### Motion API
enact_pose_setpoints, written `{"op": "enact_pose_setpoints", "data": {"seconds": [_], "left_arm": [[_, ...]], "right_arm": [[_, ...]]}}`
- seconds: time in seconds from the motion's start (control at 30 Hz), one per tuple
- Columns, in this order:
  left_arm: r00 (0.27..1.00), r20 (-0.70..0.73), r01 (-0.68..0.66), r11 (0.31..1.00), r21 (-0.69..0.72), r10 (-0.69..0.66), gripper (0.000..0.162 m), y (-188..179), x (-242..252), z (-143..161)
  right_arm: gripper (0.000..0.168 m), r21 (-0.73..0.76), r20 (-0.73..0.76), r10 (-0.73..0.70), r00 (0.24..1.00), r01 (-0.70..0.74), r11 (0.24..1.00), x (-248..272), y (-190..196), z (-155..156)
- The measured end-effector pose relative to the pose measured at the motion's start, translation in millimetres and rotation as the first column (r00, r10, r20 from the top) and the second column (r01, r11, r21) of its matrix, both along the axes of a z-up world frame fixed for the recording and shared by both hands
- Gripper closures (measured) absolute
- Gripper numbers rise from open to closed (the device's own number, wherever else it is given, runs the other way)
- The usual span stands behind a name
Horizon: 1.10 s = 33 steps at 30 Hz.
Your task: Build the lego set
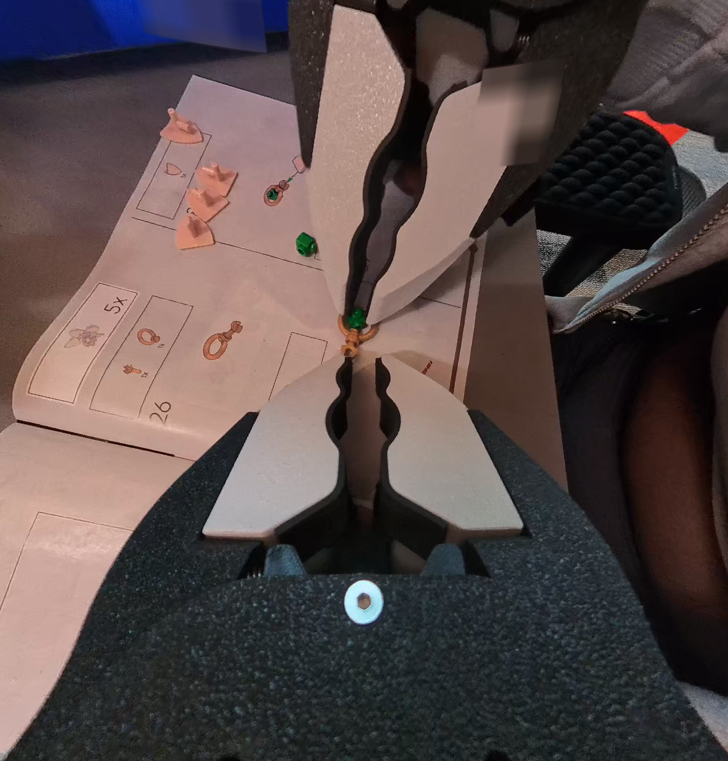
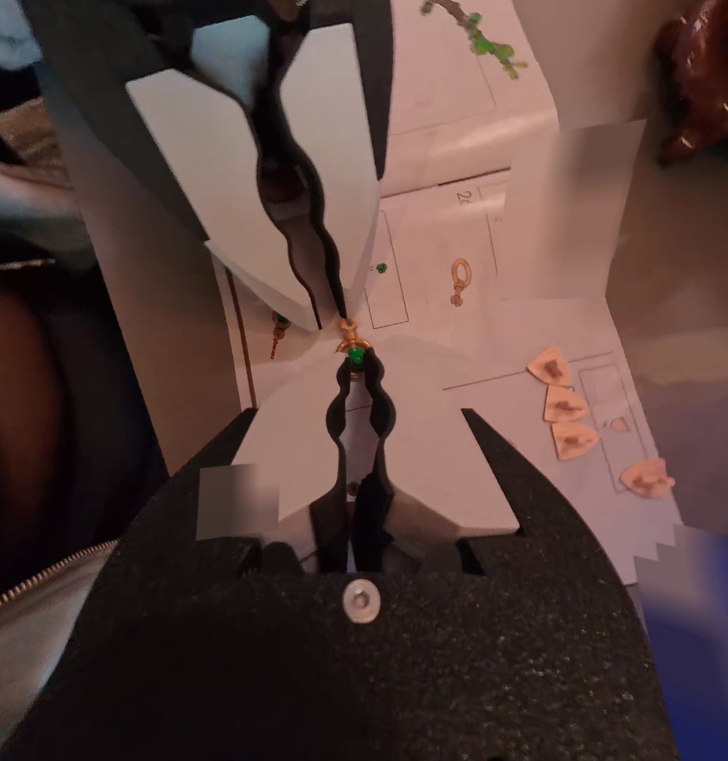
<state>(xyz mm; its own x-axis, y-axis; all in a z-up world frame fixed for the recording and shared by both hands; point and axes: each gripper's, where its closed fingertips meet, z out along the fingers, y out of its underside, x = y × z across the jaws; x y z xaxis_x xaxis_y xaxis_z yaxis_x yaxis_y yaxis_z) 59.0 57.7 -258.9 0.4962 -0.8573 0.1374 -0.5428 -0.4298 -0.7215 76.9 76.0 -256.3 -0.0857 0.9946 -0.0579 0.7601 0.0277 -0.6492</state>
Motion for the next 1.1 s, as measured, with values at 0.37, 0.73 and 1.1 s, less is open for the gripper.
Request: {"op": "enact_pose_setpoints", "data": {"seconds": [0.37,0.73,1.1], "left_arm": [[1.0,0.007,-0.008,1.0,0.0,0.008,0.152,0,-1,0],[1.0,0.006,-0.014,1.0,0.002,0.014,0.151,0,-1,0],[1.0,0.004,-0.03,1.0,0.01,0.03,0.154,2,-1,-1]], "right_arm": [[0.152,-0.066,-0.024,-0.099,0.995,0.097,0.993,-1,-8,5],[0.159,0.126,0.015,0.191,0.981,-0.192,0.973,3,2,0],[0.163,0.066,0.046,0.128,0.991,-0.13,0.989,2,0,-1]]}}
